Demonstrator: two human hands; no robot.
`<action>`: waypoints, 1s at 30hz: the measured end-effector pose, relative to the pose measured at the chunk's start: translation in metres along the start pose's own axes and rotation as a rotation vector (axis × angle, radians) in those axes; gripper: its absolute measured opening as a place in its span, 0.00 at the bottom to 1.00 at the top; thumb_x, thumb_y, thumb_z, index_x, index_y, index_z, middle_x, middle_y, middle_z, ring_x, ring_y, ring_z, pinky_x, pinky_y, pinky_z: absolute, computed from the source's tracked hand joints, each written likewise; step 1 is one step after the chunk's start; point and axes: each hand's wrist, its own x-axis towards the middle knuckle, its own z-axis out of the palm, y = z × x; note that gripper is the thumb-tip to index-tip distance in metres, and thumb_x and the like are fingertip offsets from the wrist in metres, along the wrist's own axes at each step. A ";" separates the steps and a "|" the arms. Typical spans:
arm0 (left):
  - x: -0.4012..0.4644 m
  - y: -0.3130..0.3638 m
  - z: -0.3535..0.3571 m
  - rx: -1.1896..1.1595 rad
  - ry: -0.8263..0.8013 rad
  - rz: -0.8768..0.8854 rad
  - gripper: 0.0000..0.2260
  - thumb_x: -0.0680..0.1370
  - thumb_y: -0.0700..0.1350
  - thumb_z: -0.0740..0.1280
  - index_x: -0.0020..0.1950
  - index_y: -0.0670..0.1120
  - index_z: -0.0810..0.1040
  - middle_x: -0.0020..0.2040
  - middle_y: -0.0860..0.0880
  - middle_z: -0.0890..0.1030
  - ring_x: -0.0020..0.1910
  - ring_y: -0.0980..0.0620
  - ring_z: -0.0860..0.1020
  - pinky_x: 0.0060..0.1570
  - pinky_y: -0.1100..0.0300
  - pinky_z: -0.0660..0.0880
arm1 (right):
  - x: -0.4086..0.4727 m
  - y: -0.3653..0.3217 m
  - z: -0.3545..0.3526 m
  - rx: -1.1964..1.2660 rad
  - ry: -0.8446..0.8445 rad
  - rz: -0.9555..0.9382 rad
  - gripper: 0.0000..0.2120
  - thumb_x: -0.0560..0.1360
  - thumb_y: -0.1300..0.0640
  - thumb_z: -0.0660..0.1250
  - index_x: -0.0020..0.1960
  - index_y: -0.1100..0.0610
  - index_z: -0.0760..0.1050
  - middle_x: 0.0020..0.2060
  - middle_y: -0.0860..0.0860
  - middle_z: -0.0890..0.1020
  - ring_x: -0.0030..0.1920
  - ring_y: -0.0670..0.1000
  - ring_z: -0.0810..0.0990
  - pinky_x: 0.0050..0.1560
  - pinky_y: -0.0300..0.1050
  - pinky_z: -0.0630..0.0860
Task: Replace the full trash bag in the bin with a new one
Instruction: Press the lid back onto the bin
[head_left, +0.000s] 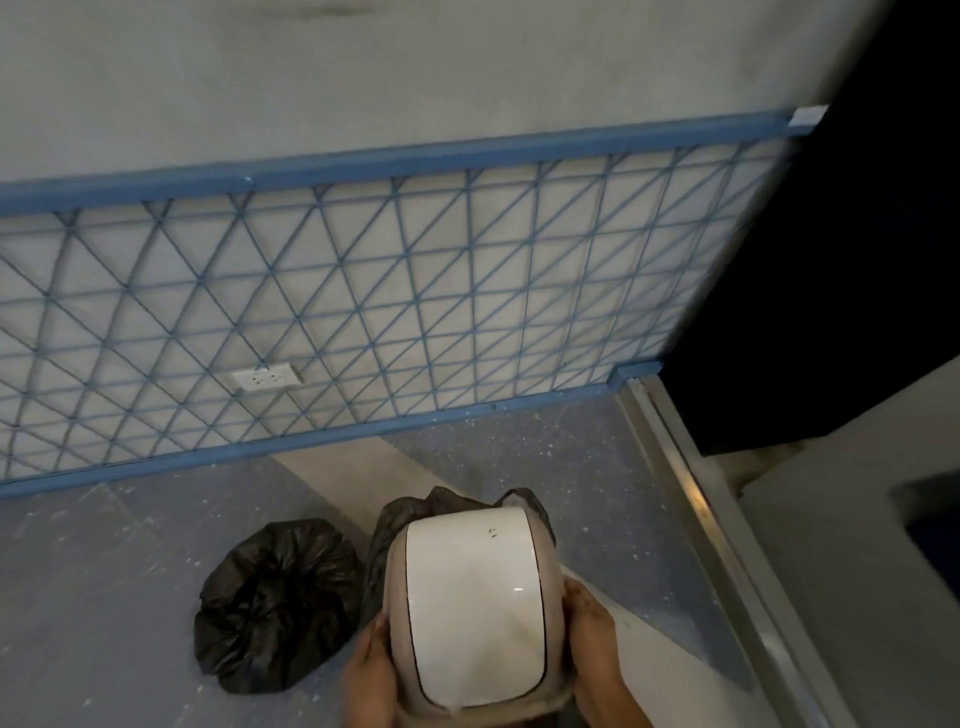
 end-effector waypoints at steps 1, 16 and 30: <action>-0.013 0.012 0.001 0.029 -0.014 0.019 0.17 0.82 0.45 0.56 0.65 0.40 0.75 0.68 0.39 0.73 0.69 0.41 0.68 0.72 0.49 0.60 | -0.009 -0.016 -0.009 -0.013 -0.003 -0.009 0.15 0.78 0.62 0.55 0.44 0.62 0.81 0.40 0.57 0.83 0.42 0.54 0.80 0.38 0.43 0.74; -0.040 0.147 0.138 0.253 -0.230 0.090 0.19 0.82 0.47 0.54 0.70 0.40 0.69 0.71 0.37 0.68 0.70 0.40 0.66 0.71 0.52 0.59 | 0.051 -0.179 -0.081 -0.023 0.131 -0.047 0.14 0.78 0.64 0.55 0.41 0.58 0.78 0.37 0.54 0.83 0.41 0.54 0.80 0.43 0.48 0.76; 0.047 0.178 0.359 0.077 -0.334 -0.049 0.23 0.81 0.56 0.53 0.70 0.45 0.70 0.70 0.42 0.71 0.69 0.42 0.69 0.70 0.44 0.64 | 0.282 -0.238 -0.124 -0.010 0.141 -0.084 0.13 0.79 0.63 0.56 0.49 0.56 0.79 0.49 0.57 0.83 0.51 0.59 0.80 0.61 0.56 0.74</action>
